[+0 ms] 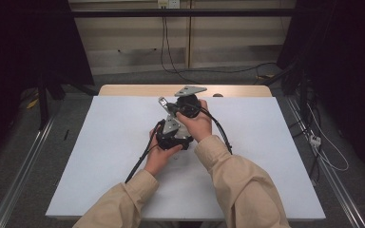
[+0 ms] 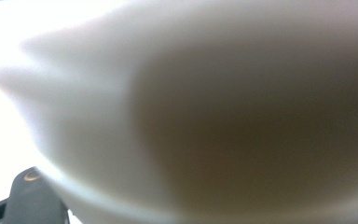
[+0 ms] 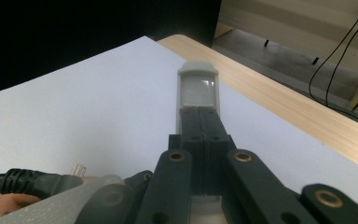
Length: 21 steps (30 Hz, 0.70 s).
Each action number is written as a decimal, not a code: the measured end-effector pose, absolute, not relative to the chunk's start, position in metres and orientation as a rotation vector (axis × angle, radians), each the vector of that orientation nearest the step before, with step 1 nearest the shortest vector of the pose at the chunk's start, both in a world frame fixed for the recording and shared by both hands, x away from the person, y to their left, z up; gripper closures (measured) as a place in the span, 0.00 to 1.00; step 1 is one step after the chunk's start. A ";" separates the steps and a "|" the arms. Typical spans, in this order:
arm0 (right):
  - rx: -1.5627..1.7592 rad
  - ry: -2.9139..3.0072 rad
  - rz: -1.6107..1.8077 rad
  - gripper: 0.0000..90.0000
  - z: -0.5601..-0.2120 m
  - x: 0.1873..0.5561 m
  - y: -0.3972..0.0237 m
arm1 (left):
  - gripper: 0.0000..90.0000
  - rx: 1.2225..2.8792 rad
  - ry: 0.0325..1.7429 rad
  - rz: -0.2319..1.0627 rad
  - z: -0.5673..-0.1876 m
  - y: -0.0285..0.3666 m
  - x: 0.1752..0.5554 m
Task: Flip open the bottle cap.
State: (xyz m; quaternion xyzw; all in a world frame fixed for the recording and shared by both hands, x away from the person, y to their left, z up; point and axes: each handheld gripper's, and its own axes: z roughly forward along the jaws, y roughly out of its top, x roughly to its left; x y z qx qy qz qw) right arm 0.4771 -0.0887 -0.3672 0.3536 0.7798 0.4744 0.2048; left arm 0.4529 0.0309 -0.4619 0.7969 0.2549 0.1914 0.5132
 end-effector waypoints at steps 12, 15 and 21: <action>1.002 2.210 1.328 1.00 -0.371 0.483 -0.086 | 0.20 1.923 0.609 0.457 -0.461 0.032 0.454; 1.002 2.210 1.328 1.00 -0.371 0.482 -0.086 | 0.20 1.919 0.610 0.464 -0.462 0.032 0.454; 0.995 2.210 1.331 1.00 -0.371 0.482 -0.085 | 0.19 1.917 0.616 0.459 -0.462 0.031 0.453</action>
